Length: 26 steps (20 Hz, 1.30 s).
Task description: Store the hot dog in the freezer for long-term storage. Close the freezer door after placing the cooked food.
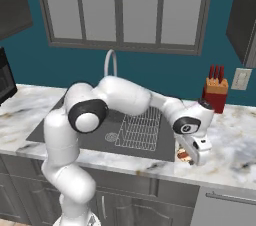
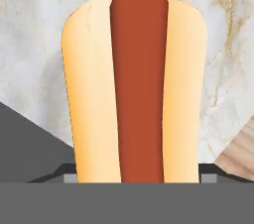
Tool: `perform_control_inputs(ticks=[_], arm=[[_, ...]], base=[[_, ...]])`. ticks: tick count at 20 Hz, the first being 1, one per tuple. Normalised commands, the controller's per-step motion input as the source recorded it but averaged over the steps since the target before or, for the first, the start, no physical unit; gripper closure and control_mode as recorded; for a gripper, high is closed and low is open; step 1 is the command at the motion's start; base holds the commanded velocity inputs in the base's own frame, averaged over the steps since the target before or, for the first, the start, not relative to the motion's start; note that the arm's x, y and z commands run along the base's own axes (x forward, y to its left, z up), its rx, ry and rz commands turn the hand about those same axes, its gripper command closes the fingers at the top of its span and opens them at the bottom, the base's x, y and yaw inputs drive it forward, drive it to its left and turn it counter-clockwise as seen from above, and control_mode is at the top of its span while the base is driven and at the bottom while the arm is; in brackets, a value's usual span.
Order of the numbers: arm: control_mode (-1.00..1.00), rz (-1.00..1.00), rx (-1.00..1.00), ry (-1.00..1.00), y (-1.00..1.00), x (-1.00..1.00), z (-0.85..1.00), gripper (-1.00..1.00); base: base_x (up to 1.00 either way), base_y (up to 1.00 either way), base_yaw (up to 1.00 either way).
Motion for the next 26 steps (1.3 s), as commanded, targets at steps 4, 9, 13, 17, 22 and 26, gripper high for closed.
perform_control_inputs(ticks=[4, 9, 13, 17, 22, 26], arm=[[-1.0, -0.28, 0.0, -0.02, 1.0, -0.02, 0.01, 1.0], [-1.0, -0.33, 0.0, 0.0, 1.0, 0.01, 0.18, 1.0], [-1.0, -0.18, 0.01, 0.03, 1.0, 0.18, 0.65, 1.0], [-1.0, 0.07, 0.03, 0.15, 0.96, 0.0, 0.88, 1.0], [-1.0, 0.27, 0.0, 0.18, 1.0, 0.17, 0.54, 1.0], [-1.0, 0.44, 0.0, 0.18, 1.0, 0.18, 0.17, 1.0]], base=[[0.0, 0.0, 0.0], [0.0, 0.0, 0.0], [0.0, 0.0, 0.0], [0.0, 0.0, 0.0], [0.0, 0.0, 0.0], [0.0, 0.0, 0.0]])
